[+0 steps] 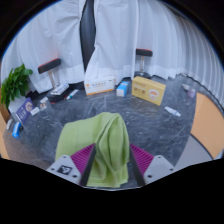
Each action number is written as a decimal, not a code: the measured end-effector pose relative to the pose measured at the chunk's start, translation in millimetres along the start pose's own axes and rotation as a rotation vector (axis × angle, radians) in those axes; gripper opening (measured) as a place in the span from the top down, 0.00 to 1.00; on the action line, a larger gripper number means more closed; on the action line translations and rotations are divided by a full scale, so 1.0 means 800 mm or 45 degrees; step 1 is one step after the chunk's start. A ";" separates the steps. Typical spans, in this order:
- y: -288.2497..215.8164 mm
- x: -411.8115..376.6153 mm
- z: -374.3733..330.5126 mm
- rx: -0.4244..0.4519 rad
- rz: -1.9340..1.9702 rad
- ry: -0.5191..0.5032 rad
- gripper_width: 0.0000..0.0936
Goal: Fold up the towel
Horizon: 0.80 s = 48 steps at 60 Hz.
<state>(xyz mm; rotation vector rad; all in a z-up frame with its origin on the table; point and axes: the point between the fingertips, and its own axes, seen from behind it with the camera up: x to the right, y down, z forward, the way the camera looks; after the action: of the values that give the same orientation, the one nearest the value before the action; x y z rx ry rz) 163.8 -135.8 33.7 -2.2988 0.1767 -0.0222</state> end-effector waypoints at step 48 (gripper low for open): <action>0.075 -0.129 -0.445 0.268 -0.126 0.250 0.09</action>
<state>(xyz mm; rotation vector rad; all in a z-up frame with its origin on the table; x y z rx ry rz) 28.4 -424.0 232.1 -2.0914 0.1538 -0.3043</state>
